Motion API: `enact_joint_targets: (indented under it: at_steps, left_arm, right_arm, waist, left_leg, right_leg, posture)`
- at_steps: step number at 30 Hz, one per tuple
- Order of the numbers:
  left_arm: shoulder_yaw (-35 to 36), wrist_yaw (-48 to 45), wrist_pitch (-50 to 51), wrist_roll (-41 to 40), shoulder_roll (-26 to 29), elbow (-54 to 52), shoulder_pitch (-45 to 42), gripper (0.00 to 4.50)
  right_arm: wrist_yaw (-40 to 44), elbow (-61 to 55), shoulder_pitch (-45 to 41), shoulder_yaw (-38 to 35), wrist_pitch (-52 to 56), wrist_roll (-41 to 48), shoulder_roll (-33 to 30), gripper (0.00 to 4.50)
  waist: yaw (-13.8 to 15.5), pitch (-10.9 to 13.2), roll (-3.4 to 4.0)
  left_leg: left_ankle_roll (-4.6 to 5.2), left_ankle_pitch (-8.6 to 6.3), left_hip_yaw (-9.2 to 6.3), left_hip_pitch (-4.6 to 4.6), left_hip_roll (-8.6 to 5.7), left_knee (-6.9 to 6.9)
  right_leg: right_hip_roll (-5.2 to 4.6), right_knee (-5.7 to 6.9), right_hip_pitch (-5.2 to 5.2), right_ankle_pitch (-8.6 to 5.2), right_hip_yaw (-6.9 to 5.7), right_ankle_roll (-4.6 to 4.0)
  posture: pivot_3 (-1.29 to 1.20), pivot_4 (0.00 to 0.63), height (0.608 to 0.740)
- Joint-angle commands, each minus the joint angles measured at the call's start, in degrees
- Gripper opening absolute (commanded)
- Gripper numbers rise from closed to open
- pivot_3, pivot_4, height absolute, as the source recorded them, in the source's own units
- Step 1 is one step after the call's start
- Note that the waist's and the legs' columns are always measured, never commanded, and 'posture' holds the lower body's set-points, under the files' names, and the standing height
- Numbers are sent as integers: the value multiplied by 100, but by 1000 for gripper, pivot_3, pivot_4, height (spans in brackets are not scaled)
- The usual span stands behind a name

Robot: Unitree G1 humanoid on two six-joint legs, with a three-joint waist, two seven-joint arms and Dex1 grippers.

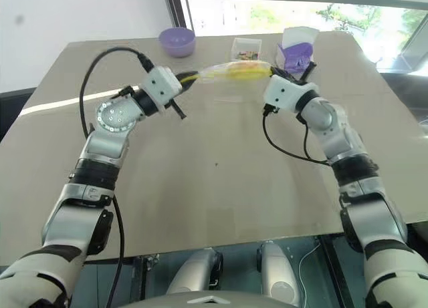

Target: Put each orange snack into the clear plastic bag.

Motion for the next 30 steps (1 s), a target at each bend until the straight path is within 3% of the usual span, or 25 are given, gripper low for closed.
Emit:
enact_joint_targets:
  at_steps: [1, 5, 14, 21, 24, 26, 27, 29, 30]
  left_arm:
    - [-13, -162, -200, -29, 154, -303, 472, 0]
    - [250, -503, 629, -766, 74, -782, 755, 0]
    - [1065, -694, 2389, -2309, -229, -1120, -407, 0]
    - [1009, -929, 2472, -2275, -210, -959, -648, 0]
    - [750, -1440, 2713, -2384, -162, -1303, -433, 0]
    - [821, -1297, 2573, -2248, -191, -1173, -514, 0]
    - [856, -1277, 2670, -2251, -195, -1129, -553, 0]
    - [612, -1776, 2976, -2457, -112, -1626, -325, 0]
    - [626, -1812, 3133, -2590, -165, -1822, -280, 0]
  right_arm:
    - [471, -644, 503, 21, 390, 180, -87, 42]
    - [1332, -1410, 938, 1, 921, 535, -234, 42]
    - [1662, -1120, -313, -375, 1054, 808, -677, 42]
    - [2220, -926, -760, -481, 1263, 1334, -670, 42]
    - [3248, -1589, -347, -276, 1653, 2003, -737, 42]
    - [2918, -1280, -593, -430, 1749, 1901, -618, 42]
    - [3271, -1366, -543, -363, 1801, 2024, -728, 42]
    - [4002, -1812, -313, -310, 2266, 2666, -740, 42]
    - [3864, -1639, -441, -398, 2308, 2678, -636, 42]
  waist:
    - [1, 1, 0]
    - [35, 6, -1]
    - [43, 7, -3]
    - [28, 7, -3]
    - [42, 7, -3]
    - [41, 8, -3]
    - [42, 8, -2]
    - [49, 8, -2]
    - [46, 8, -2]
  left_leg:
    - [1, -1, 1, 0, 1, 1]
    - [25, -14, 10, -40, -2, 29]
    - [29, -15, -16, 8, -2, 100]
    - [29, -15, -13, -5, -2, 97]
    - [29, -15, -13, -8, -3, 94]
    - [30, -16, -14, -10, -2, 94]
    - [30, -16, -14, -10, -2, 94]
    - [30, -16, -14, -10, -4, 94]
    - [31, -16, -16, -11, -3, 93]
  right_leg:
    - [0, 1, 0, 0, 1, 0]
    - [-3, 23, -42, 1, 9, 2]
    - [8, 65, 19, 6, -16, 7]
    - [6, 64, 8, 6, -11, 6]
    - [4, 54, 9, 6, -13, 6]
    - [4, 52, 9, 6, -14, 6]
    - [4, 51, 10, 6, -13, 6]
    - [1, 53, 9, 6, -14, 7]
    - [3, 52, 9, 6, -16, 7]
  posture:
    - [0, 150, 740]
    - [0, 150, 740]
    - [0, 150, 740]
    - [0, 150, 740]
    - [0, 150, 740]
    - [0, 150, 740]
    - [0, 150, 740]
    - [0, 150, 740]
    - [0, 150, 740]
